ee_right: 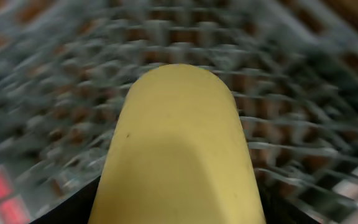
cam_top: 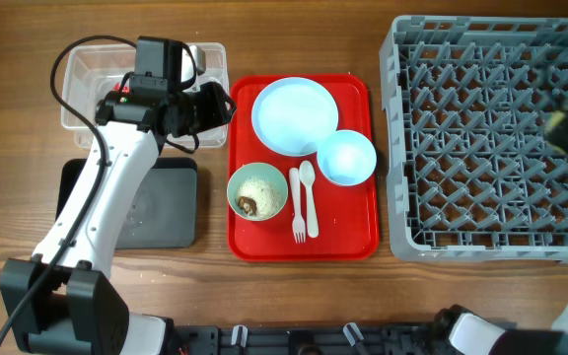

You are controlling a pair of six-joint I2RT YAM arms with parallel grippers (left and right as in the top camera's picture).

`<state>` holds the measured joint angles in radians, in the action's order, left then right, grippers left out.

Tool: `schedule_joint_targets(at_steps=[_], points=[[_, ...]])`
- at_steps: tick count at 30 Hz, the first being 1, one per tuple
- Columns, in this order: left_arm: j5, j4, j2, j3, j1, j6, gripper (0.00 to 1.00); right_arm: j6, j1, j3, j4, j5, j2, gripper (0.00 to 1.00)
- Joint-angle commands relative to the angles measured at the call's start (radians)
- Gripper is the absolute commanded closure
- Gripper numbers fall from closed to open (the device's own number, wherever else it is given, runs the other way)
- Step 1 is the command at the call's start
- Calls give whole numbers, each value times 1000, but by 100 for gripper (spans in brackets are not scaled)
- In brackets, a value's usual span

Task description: Sort waste into correct bins and load items into the dishwasher rack

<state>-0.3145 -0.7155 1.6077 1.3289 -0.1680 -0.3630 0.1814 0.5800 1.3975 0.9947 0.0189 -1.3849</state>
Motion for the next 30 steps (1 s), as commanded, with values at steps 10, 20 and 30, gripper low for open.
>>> schedule_joint_targets(at_steps=[10,20,30], points=[[13,0,-23,6,5,19,57,119,209,24,-17,89,-222,96],[13,-1,-23,6,5,19,57,140,220,23,-37,119,-371,85],[13,-1,-23,6,5,19,57,135,220,23,-45,81,-375,62]])
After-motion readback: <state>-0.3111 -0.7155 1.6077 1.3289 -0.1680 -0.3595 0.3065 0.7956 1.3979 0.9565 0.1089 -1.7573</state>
